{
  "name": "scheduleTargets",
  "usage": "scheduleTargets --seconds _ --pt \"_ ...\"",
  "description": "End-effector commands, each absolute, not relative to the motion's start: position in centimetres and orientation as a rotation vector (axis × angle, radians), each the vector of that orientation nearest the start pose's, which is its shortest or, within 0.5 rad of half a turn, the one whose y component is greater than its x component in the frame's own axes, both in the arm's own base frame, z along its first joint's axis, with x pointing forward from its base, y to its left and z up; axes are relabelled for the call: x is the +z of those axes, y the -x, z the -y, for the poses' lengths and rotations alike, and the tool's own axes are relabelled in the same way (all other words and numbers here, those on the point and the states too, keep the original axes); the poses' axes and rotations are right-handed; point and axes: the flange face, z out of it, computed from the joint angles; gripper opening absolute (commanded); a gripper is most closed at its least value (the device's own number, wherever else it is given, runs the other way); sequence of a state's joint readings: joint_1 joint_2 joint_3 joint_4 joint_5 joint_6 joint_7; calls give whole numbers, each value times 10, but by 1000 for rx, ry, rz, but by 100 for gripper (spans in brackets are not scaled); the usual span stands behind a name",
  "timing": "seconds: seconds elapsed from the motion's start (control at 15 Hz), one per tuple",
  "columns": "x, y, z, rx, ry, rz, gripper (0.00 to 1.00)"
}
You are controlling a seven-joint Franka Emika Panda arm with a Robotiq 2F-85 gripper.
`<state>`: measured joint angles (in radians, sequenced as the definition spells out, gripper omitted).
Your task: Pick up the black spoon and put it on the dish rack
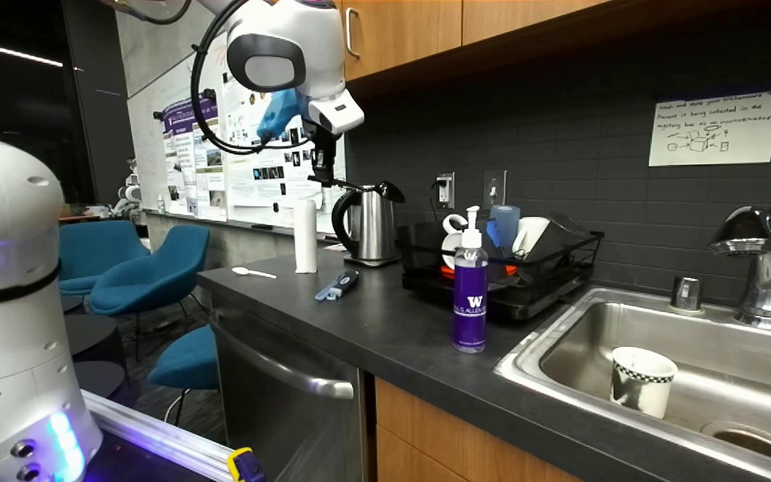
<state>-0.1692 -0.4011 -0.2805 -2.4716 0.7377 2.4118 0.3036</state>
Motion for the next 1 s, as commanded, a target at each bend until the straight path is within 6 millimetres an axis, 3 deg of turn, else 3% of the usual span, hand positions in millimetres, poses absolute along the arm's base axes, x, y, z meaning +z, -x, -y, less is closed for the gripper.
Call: scheduleTargets --seconds 0.0,0.53,0.93 --pt "465 -412 213 -354 1923 -1482 6" --pt "462 -419 253 -322 1814 -1580 6" --pt "452 -431 260 -242 1771 -1547 6"
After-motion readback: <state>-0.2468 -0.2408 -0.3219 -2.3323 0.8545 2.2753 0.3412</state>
